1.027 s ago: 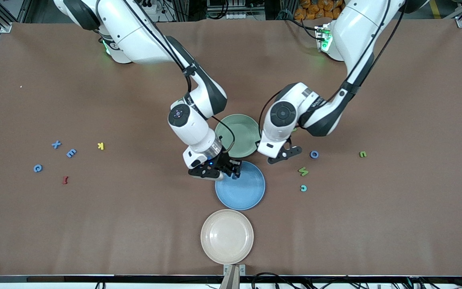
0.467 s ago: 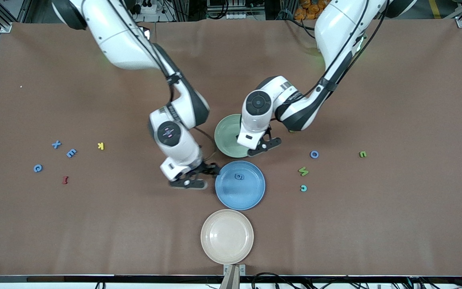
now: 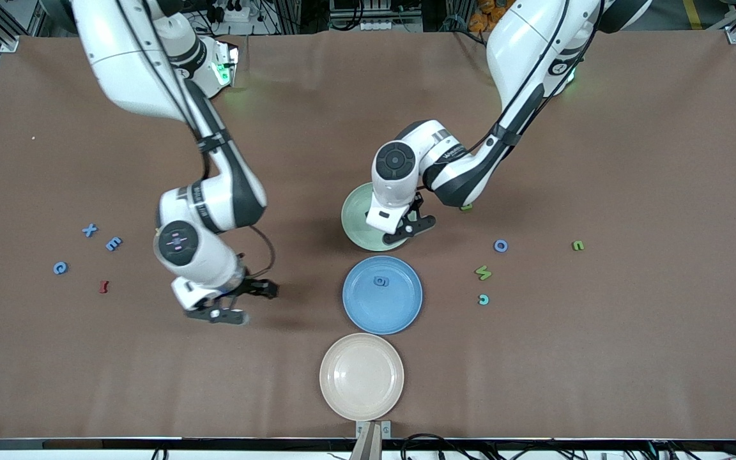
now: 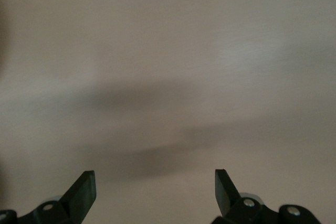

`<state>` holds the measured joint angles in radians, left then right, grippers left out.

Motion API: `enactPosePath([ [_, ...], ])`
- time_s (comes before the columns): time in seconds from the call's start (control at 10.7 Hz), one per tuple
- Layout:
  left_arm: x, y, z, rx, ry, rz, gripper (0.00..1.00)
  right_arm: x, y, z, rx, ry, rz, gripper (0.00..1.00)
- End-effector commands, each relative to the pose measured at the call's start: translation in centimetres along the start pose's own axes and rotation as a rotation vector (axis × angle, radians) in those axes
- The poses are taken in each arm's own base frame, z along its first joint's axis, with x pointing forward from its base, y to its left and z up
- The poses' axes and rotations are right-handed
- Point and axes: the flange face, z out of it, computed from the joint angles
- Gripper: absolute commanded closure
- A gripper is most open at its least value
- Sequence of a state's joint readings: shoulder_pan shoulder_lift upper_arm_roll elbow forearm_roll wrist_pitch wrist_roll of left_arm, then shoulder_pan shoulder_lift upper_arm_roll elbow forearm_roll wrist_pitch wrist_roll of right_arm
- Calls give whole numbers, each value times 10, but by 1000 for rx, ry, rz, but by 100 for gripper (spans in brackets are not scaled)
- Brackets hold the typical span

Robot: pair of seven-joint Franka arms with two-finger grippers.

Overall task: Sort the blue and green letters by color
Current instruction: 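Move the left gripper to green N while the right gripper reaches blue 3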

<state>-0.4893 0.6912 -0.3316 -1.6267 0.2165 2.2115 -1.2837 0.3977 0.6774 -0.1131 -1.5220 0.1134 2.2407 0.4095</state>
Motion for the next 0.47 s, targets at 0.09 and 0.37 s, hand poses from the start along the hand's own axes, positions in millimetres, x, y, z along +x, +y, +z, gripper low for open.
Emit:
enactPosePath([
  [0.09,89,-46,-21,6,35,-149,0,4,139,-20,-29,-37,107,0],
  [0.37,177,-131,-3,103,110,-242,0,-23,246,-21,-58,15,248,0],
])
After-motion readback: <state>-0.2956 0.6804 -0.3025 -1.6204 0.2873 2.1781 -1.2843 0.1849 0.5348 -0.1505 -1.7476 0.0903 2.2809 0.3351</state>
